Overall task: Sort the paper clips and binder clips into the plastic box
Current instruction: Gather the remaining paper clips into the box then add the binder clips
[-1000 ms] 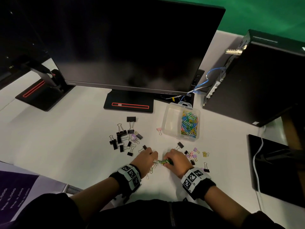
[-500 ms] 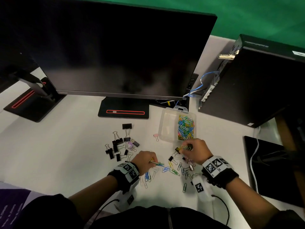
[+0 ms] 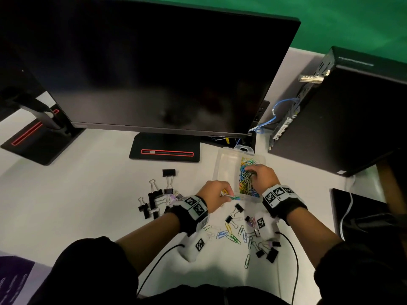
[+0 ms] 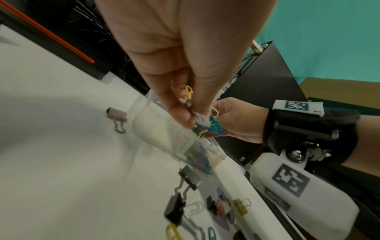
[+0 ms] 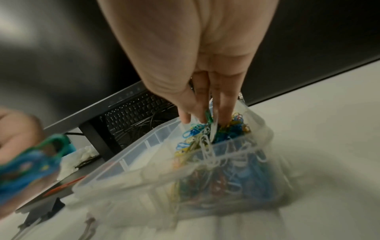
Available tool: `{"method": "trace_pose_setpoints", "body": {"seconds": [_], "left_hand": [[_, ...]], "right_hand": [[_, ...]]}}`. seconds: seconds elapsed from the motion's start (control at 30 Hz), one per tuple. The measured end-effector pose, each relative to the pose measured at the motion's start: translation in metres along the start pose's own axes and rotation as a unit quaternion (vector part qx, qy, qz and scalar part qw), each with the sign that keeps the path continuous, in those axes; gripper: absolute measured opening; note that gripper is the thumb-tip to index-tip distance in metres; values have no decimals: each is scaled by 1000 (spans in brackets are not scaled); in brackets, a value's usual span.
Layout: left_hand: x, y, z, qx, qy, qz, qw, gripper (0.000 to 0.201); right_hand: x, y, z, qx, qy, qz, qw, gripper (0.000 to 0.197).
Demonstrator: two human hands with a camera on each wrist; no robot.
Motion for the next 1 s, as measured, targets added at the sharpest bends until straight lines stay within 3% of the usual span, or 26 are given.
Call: {"method": "trace_pose_setpoints", "body": {"seconds": [0.17,0.23,0.33,0.4,0.53,0.7,0.87,1.0], "left_hand": [[-19,-2,-27,-11,12,-6,1000,14],[-24,-2,-39,-20,10,-8,1000,14],[-31,-1,-57,-30,-3,-1,1000,14],[-34,2,-70,-41,-14,-8,999,16],[-34,14,-89,-56,-36,15,998,16],[-24,29,-91,18,-48,-52,997,39],[-25,18,-53,1,36,5,999,39],[-24,18,-14,-7,102,-56,993,27]], "right_hand": [[-3,9,-1,83,-31,31,996,46],[-7,1,2,61,-37,-18,997,47],[-21,-19,10,-42,-19,-85,995,46],[-33,-23,17,-75,6,-90,993,39],[-55,-9,31,-37,47,-88,994,30],[-67,-3,52,-41,63,-127,989,27],[-54,11,79,-9,-9,-121,993,15],[-37,37,103,64,-90,-69,991,6]]}}
Point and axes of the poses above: each hand's wrist, its own z-axis away from the middle knuckle, its own y-axis out of the palm, x = y × z, the point moved 6 cm from there along -z, towards the middle knuckle, and after that the axes turned 8 degrees about z, right-handed, at the moved point
